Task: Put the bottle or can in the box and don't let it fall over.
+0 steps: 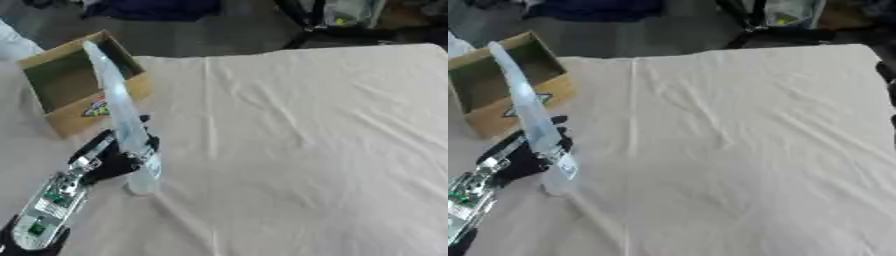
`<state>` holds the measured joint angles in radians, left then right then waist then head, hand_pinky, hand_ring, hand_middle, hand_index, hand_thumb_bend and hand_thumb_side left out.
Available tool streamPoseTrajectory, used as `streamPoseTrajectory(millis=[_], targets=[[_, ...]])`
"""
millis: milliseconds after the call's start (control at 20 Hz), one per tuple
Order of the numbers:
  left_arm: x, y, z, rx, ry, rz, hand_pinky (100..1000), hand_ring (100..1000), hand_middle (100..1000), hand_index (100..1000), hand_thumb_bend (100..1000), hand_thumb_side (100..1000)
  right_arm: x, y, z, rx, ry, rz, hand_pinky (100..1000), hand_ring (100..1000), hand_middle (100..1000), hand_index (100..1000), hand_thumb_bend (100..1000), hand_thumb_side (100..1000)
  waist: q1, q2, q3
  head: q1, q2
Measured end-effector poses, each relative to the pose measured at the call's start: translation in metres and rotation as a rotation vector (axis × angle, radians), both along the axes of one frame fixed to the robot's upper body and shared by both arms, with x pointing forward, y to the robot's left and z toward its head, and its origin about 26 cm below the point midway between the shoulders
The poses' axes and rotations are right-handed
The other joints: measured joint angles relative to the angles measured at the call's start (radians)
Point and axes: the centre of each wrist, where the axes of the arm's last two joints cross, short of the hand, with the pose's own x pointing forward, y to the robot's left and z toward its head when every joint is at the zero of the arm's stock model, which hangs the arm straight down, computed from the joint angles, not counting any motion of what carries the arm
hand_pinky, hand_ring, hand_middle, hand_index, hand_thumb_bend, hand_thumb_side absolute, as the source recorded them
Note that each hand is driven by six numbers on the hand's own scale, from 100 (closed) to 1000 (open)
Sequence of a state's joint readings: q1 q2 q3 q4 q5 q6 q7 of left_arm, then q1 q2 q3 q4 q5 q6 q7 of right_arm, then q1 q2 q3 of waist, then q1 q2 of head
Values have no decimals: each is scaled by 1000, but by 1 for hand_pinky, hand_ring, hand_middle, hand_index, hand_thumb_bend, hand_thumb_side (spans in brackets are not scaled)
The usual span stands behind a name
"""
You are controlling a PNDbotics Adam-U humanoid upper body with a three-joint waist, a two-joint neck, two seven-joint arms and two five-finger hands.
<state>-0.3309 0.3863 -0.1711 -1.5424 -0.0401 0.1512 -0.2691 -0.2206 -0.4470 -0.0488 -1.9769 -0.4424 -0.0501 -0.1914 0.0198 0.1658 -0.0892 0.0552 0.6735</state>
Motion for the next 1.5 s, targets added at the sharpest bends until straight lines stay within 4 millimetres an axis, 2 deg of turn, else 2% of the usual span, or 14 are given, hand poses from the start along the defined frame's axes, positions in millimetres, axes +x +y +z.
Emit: streamPoseTrajectory(millis=[400, 450, 550, 1050, 1350, 1500], targets=[[0, -1, -1, -4, 1, -9, 1000, 1000, 1000, 122, 100, 435, 1, 0, 1, 0, -4, 2, 1000, 1000, 952, 1000, 100, 470, 1, 0, -1, -2, -2], [0, -1, -1, -5, 1, -10, 1000, 862, 1000, 120, 100, 438, 1, 1, 1, 0, -5, 2, 1000, 1000, 952, 1000, 100, 470, 1, 0, -1, -2, -3], [0, 0, -1, -10, 4, -12, 1000, 770, 1000, 119, 100, 445, 1, 1, 2, 0, -7, 2, 1000, 1000, 951, 1000, 100, 470, 1, 0, -1, -3, -3], [1, 1, -4, -43, 19, -33, 1000, 586, 990, 118, 100, 533, 1, 1, 2, 0, -6, 2, 1000, 1000, 950, 1000, 100, 470, 1, 0, -1, -4, -8], [1, 1, -5, -56, 30, -58, 1000, 591, 995, 106, 100, 549, 1, 1, 2, 1, -5, 1, 1000, 1000, 949, 1000, 100, 470, 1, 0, -2, -6, -8], [0, 2, -6, -64, 31, -70, 1000, 580, 968, 100, 100, 547, 1, 1, 2, 2, -4, -1, 1000, 1000, 948, 1000, 100, 470, 1, 0, -2, -6, -11]])
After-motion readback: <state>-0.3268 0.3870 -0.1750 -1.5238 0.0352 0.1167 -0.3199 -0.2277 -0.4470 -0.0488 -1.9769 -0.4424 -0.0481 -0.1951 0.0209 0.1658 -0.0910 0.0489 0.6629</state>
